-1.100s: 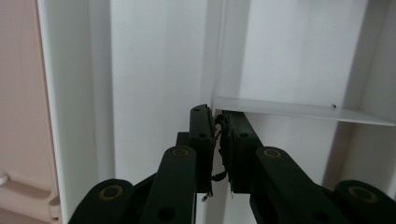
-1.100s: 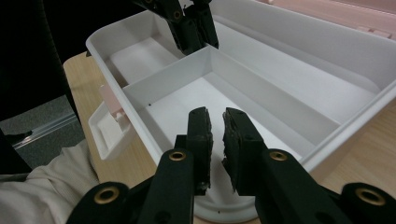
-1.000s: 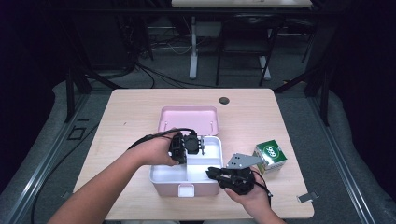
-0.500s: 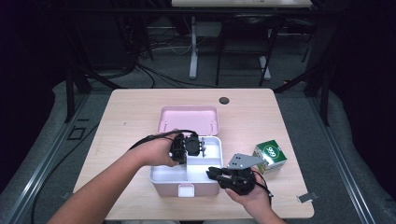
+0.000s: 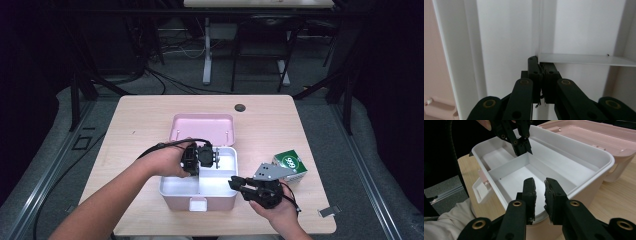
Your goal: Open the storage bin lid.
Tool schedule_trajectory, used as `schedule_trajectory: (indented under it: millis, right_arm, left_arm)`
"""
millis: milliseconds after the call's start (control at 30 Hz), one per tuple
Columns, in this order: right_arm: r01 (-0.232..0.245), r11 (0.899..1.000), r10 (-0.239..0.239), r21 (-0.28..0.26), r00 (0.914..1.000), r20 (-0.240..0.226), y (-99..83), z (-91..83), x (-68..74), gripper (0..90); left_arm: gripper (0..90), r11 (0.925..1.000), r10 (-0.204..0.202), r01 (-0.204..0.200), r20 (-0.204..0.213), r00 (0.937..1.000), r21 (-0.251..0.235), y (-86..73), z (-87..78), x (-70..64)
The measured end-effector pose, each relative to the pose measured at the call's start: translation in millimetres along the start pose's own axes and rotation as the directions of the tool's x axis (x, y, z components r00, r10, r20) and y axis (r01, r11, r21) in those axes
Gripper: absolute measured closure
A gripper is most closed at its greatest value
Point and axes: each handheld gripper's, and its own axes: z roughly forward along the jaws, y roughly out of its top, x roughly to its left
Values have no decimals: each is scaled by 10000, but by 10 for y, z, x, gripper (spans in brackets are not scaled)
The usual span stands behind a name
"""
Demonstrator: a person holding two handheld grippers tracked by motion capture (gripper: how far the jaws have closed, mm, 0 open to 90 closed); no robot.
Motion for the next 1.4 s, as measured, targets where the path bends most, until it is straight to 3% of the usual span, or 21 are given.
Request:
schedule_trajectory:
  millis: [467,700,1033,1400]
  right_arm:
    - [-57,9999,60,-130,9998,180,33,-64,-46,776]
    - [-43,9989,56,-472,9996,276,100,-157,-64,770]
    - [-65,9984,88,-559,9991,408,122,-216,-97,762]
    - [-11,9968,49,-800,9989,466,185,-276,-93,755]
  left_arm:
    - [890,9993,-332,336,211,9992,-174,-22,-51,17]
    - [893,9991,-317,316,-43,9995,-283,-36,-123,10]
    - [893,9959,-628,607,-291,9976,-678,-101,-279,39]
    - [893,9904,-1090,1056,-344,9934,-888,-278,-430,82]
